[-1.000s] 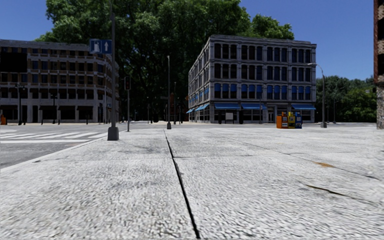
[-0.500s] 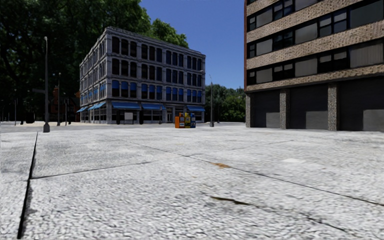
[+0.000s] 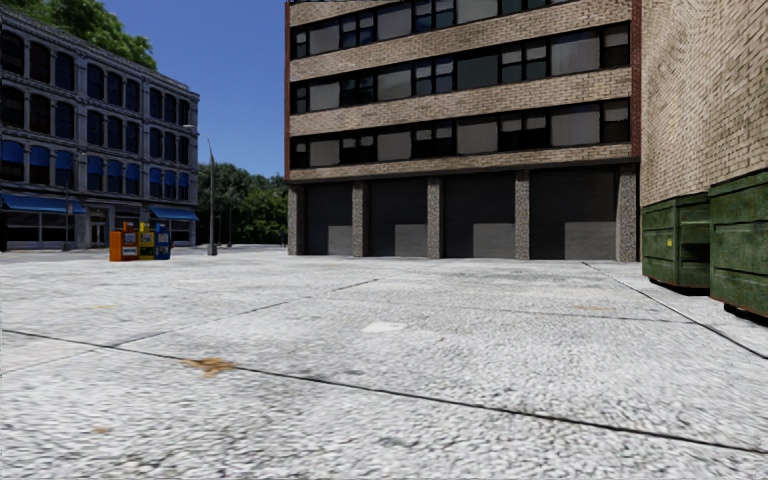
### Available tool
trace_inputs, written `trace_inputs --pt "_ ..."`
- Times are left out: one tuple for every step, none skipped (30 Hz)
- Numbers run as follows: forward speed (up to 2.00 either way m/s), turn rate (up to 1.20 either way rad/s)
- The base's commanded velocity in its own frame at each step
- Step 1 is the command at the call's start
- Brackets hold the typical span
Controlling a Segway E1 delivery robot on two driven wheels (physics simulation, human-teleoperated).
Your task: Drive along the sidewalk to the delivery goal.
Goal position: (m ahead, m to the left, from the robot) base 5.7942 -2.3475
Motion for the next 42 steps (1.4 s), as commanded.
trace_inputs --pt "1.49 -1.05" --pt "1.49 -1.05" --pt "1.49 -1.05" --pt "1.49 -1.05" --pt "1.49 -1.05" --pt "1.49 -1.04" --pt "1.49 0.00" --pt "1.49 0.00" --pt "1.49 0.00" --pt "1.49 0.00" --pt "1.49 0.00" --pt "1.49 0.00" --pt "1.49 0.00" --pt "1.52 0.00" --pt "1.52 0.00" --pt "1.66 0.00" --pt "1.81 0.00" --pt "1.88 0.00" --pt "1.92 0.00" --pt "1.92 0.00" --pt "1.94 0.00" --pt "1.94 0.00" --pt "1.96 0.00" --pt "1.96 0.00" --pt "1.96 0.00" --pt "1.97 0.00" --pt "1.98 0.00" --pt "1.98 0.00" --pt "1.98 0.00" --pt "1.98 0.00" --pt "1.98 0.00" --pt "1.98 0.00" --pt "1.98 0.00" --pt "1.98 0.00" --pt "1.98 0.00" --pt "1.98 0.00" --pt "1.99 0.00" --pt "1.99 0.00" --pt "1.99 0.00" --pt "1.99 0.00" --pt "1.99 0.00" --pt "1.99 0.00"
